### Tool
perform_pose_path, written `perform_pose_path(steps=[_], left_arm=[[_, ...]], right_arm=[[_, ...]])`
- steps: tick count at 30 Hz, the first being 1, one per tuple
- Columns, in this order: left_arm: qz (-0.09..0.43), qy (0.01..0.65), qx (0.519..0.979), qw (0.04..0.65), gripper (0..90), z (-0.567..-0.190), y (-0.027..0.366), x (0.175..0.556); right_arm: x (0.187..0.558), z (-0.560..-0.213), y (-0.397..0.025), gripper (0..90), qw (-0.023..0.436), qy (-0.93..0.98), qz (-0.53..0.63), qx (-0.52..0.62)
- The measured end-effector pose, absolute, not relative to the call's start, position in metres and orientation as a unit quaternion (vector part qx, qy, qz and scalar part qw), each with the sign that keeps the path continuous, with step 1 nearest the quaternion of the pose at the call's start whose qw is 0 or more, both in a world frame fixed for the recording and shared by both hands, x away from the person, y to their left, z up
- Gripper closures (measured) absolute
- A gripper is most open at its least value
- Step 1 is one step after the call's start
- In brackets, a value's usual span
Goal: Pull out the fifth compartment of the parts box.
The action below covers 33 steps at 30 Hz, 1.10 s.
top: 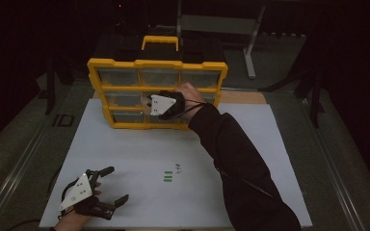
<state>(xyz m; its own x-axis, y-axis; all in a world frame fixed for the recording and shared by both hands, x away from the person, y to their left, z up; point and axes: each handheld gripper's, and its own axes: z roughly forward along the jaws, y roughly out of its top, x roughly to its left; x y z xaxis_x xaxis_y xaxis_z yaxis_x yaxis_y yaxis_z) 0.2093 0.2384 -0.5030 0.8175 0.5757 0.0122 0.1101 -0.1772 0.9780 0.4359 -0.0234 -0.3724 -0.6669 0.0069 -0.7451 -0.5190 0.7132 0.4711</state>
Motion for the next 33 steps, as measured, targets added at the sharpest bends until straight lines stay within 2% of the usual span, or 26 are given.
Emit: perform_pose_path(steps=[33], left_arm=[[0.197, 0.23, 0.744, 0.596, 0.0, -0.503, 0.238, 0.209]], right_arm=[[0.401, -0.37, -0.028, 74.7, 0.351, 0.845, 0.366, -0.172]])
